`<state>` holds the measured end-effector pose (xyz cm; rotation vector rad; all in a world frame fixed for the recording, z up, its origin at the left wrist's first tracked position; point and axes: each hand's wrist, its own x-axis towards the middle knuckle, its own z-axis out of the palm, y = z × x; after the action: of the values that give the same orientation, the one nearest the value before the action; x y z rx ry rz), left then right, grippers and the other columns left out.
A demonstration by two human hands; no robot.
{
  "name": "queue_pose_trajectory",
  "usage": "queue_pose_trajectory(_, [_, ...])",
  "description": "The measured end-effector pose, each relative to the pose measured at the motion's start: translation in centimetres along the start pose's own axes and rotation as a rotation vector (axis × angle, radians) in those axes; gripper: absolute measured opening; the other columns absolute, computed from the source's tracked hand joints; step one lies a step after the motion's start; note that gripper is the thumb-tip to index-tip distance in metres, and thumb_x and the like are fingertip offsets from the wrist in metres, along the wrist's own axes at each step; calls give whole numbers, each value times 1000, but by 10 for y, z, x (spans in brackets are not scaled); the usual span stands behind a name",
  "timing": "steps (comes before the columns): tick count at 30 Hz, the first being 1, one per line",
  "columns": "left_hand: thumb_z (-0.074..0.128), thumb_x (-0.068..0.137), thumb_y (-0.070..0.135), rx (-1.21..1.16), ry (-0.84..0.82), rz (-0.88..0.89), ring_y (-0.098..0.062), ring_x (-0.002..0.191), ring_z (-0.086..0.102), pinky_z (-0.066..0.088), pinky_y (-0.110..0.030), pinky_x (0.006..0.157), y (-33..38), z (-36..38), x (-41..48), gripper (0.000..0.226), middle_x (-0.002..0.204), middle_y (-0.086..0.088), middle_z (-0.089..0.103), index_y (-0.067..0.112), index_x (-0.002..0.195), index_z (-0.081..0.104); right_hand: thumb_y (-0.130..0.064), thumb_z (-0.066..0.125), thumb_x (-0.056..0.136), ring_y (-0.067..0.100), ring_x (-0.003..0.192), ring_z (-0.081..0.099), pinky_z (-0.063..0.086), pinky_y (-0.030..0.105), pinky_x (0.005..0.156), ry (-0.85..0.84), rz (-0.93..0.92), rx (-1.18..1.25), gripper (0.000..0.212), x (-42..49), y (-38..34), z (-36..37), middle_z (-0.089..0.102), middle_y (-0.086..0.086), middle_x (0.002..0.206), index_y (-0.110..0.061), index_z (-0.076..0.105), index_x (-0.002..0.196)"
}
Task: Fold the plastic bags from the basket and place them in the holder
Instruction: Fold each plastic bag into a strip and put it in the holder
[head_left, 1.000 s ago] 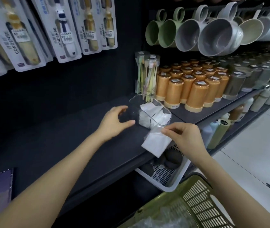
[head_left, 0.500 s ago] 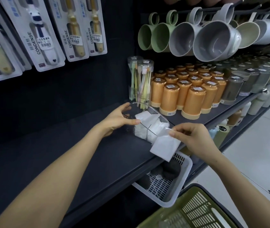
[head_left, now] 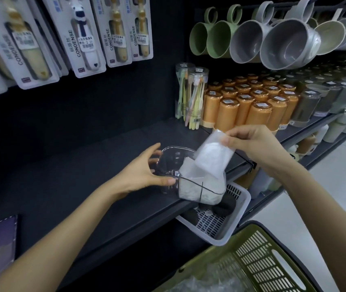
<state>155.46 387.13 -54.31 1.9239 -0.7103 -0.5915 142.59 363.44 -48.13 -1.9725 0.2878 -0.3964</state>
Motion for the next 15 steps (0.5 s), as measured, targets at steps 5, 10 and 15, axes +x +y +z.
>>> queue_pose_trajectory(5, [88, 51, 22, -95, -166, -7, -5, 135, 39, 36, -23, 110, -2, -8, 0, 120, 147, 14, 37, 23, 152, 23, -15, 71, 84, -3, 75, 62, 45, 8, 71, -144, 29, -14, 7, 27, -18, 29, 72, -9, 78, -20, 74, 80])
queue_pose_trajectory(10, [84, 64, -4, -148, -116, 56, -4, 115, 59, 49, -24, 97, -5, -3, -1, 90, 126, 10, 61, 25, 139, 44, -12, 73, 82, 4, 93, 63, 44, 11, 78, -276, 119, -32, 2, 49, -25, 60, 71, -2, 100, -12, 74, 84])
queue_pose_trajectory(15, [85, 60, -7, -178, -20, 114, 0, 127, 47, 44, -18, 100, -13, 3, -17, 109, 139, 15, 46, 26, 147, 28, -12, 75, 82, -8, 89, 55, 44, 11, 83, -385, 60, -261, 2, 41, -25, 77, 61, -3, 111, -13, 75, 84])
